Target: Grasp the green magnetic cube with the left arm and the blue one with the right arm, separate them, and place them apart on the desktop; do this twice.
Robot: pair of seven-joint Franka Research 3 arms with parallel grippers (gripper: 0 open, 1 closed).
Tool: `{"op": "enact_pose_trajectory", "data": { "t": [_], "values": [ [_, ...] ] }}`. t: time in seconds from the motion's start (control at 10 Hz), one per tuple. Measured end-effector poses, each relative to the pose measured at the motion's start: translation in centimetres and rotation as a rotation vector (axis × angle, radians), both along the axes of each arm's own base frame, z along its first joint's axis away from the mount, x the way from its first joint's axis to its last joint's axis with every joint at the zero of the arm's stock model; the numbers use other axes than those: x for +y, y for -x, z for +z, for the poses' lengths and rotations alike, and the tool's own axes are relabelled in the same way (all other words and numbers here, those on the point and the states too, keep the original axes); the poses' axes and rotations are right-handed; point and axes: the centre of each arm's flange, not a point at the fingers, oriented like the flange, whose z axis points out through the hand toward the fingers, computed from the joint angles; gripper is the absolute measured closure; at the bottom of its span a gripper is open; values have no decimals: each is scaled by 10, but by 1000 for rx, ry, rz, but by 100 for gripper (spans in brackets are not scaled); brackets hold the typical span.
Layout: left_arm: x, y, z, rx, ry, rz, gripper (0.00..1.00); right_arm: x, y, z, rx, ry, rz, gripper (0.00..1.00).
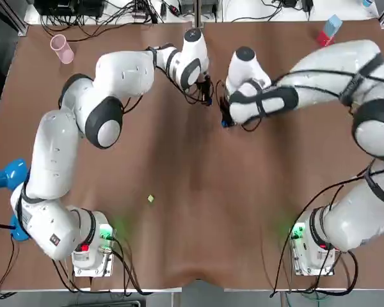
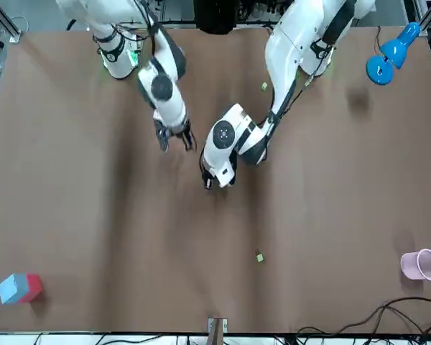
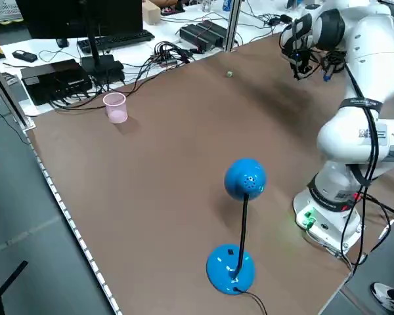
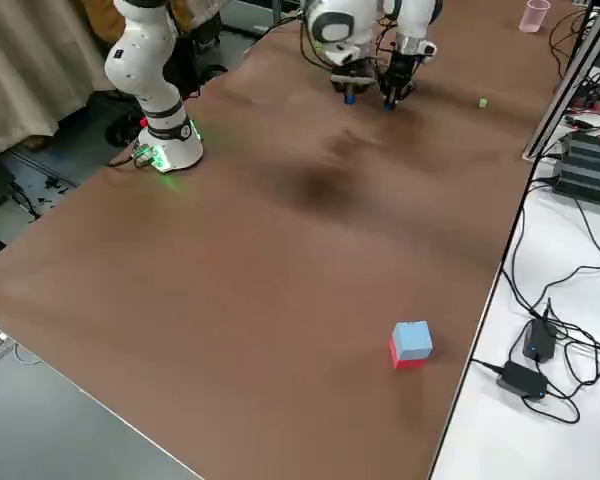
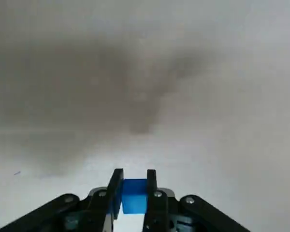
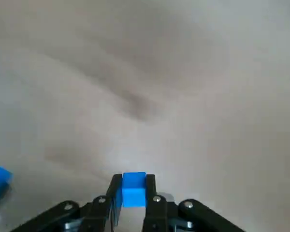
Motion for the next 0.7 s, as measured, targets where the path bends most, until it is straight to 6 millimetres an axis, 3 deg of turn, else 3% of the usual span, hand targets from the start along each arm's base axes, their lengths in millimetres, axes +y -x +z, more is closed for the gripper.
{"op": "enact_pose_trajectory", "data": {
  "t": [0.2, 0.3, 0.4, 0.6, 0.7],
  "values": [
    [-18, 15, -9, -16, 35, -12, 77, -1, 71, -9, 17, 47, 214, 77],
    [-30, 26, -12, -37, 60, -23, 77, -6, 96, -16, 29, 66, 333, 77],
    [-42, 36, -13, -59, 86, -31, 77, -13, 113, -26, 49, 79, 462, 77],
    [-54, 48, -15, -80, 111, -47, 76, -39, 127, -48, 108, 87, 702, 77],
    [-54, 47, -14, -85, 115, -48, 63, -48, 131, -55, 130, 83, 794, 77]
  ]
}}
